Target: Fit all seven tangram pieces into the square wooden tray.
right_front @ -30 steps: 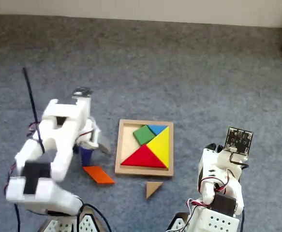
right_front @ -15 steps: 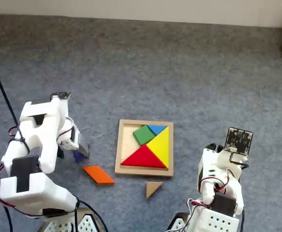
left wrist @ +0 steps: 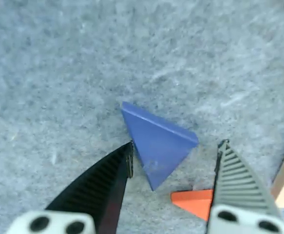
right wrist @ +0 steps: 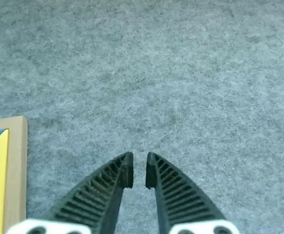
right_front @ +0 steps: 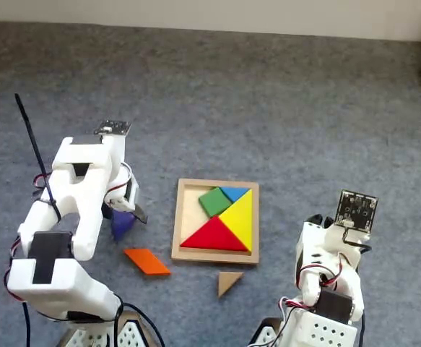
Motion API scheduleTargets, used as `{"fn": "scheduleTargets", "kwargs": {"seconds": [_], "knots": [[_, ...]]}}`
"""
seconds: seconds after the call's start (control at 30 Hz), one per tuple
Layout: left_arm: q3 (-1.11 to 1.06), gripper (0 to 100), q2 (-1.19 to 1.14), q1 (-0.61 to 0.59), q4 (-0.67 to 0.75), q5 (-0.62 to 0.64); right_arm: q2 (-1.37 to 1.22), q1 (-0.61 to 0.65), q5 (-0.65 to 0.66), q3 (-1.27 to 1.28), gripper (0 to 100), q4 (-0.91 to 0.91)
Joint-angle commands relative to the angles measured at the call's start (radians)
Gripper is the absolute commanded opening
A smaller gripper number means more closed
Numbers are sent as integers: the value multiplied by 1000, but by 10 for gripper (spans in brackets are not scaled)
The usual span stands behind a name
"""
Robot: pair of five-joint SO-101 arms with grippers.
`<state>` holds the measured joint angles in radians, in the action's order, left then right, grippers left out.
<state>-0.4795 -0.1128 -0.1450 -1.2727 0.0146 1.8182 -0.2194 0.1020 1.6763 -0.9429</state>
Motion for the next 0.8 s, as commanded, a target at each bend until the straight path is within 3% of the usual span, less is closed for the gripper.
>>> {"fn": "scheduleTargets", "kwargs": {"seconds": [0.0,0.2,0.5,0.77], "knots": [[-5,262,2,-15,5,6,7,-5,-11,104,54,19],[31,253,-87,-10,25,11,7,-5,-11,104,54,19],[101,70,-153,-7,25,8,7,-5,-11,104,54,19],[90,10,-54,73,11,6,7,-5,-11,104,54,19]]}}
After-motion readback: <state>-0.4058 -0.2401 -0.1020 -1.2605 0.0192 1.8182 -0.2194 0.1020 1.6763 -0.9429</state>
